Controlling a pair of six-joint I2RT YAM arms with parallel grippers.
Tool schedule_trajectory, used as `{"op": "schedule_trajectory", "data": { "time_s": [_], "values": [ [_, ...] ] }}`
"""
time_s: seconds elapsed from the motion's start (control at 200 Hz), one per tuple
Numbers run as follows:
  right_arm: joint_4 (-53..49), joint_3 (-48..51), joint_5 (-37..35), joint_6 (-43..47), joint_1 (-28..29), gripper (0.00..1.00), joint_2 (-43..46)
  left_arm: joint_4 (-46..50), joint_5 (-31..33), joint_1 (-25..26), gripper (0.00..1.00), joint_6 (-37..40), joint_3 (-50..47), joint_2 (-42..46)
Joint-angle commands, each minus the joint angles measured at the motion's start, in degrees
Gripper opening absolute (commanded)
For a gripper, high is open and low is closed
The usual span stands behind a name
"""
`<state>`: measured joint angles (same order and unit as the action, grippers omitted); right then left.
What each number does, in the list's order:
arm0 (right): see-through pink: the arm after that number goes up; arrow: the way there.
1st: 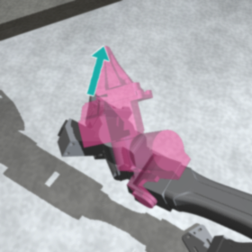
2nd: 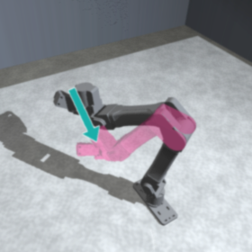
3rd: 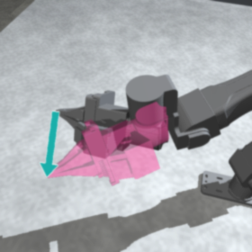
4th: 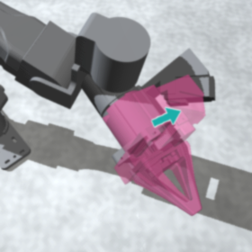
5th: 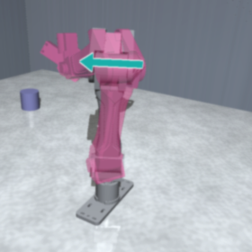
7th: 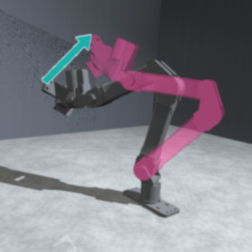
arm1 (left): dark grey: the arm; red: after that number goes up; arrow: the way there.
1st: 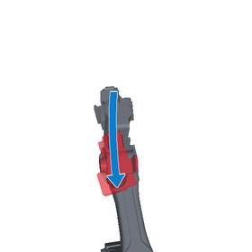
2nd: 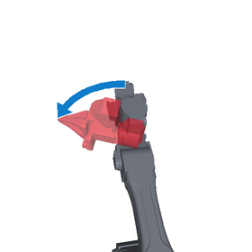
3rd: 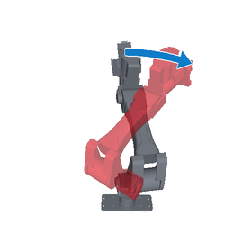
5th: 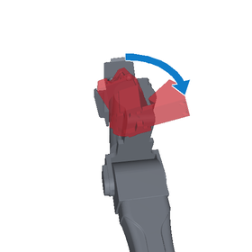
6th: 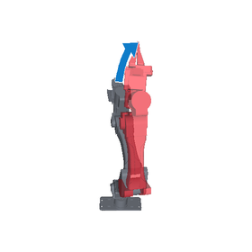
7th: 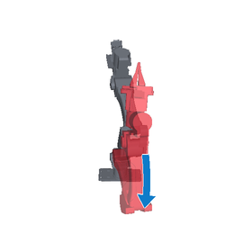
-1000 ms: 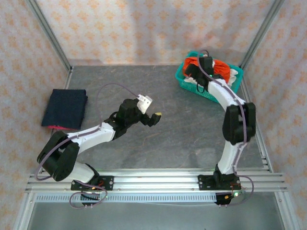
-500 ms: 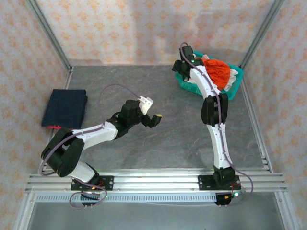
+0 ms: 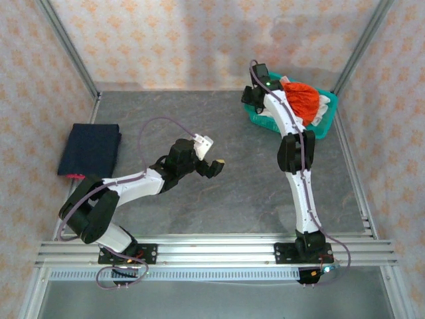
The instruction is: Fold and stack the t-shirts
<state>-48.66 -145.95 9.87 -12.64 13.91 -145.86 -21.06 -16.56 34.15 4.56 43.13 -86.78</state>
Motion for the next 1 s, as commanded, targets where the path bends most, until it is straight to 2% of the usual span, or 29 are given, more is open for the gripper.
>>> {"op": "schedule_trajectory", "data": {
  "time_s": [0.0,0.265,0.405,0.515,0.776,0.996],
  "values": [
    [-8.8,-0.8,0.0,5.4,-2.7,0.42,1.4,-1.4,-0.6,0.4,1.00,-0.1,0.4,-0.3],
    [-10.9,0.4,3.3,14.0,-3.2,0.24,2.7,-1.9,-0.8,0.4,1.00,-0.3,0.9,-1.5],
    [-11.7,0.9,5.6,17.9,-3.2,0.22,3.5,-1.7,-0.6,0.4,1.00,-0.2,0.9,-1.4],
    [-12.3,1.9,5.4,20.3,-3.2,0.15,4.6,-1.6,-0.4,0.4,1.00,-0.1,0.7,-1.3],
    [-12.5,3.3,3.3,24.0,-3.4,0.11,6.2,-1.7,-0.6,0.4,1.00,0.1,0.9,-1.7],
    [-13.4,3.2,0.9,26.3,-4.5,0.13,6.0,-1.6,-0.6,0.4,1.00,0.2,0.8,-1.2]
  ]
}}
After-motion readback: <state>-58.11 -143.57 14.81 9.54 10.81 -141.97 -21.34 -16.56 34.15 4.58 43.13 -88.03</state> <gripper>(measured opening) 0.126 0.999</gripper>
